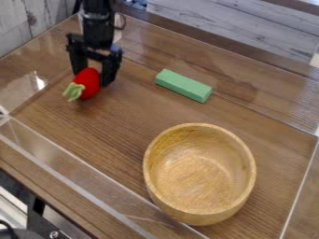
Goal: Move the red object to the right side of the table
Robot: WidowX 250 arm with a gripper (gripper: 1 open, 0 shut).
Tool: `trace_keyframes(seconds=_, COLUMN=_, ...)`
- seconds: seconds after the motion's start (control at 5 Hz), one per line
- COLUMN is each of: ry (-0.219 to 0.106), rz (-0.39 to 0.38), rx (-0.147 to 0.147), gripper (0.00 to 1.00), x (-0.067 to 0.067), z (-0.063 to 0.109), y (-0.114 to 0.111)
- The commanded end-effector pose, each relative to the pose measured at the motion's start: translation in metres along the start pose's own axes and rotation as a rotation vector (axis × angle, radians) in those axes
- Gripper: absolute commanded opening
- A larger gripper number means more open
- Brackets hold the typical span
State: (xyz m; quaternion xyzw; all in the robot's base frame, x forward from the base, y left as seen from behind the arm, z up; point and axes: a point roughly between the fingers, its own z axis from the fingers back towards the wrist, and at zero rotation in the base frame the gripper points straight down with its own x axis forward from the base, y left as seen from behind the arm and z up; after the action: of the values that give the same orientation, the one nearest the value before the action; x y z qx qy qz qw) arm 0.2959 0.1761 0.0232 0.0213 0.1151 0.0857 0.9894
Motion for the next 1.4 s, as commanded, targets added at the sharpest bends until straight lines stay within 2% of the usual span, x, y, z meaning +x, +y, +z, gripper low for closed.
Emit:
trace_keyframes(seconds=0.0, ry=-0.059, rz=0.028, rx=0.022, gripper=0.00, x=0.005, z=0.023, y=0.010)
trace_keyframes(seconds=0.4, ry=-0.142, rz=0.047, rx=0.048, gripper=0.00, x=-0.006, z=0.078, y=-0.004)
trace_keyframes(seconds=0.6, ry=-0.171, rz=0.001, rx=0.052, gripper=0.00, x=-0.010, z=0.091, y=-0.048)
trace_keyframes(seconds=0.8, ry=-0.169, rz=-0.087, rx=0.050, gripper=0.00, x=-0.006, z=0.086, y=-0.100)
trace_keyframes(seconds=1.2, ry=-0.145, rz=-0.185, rx=0.015, gripper=0.00, x=0.003, z=0.063, y=-0.203)
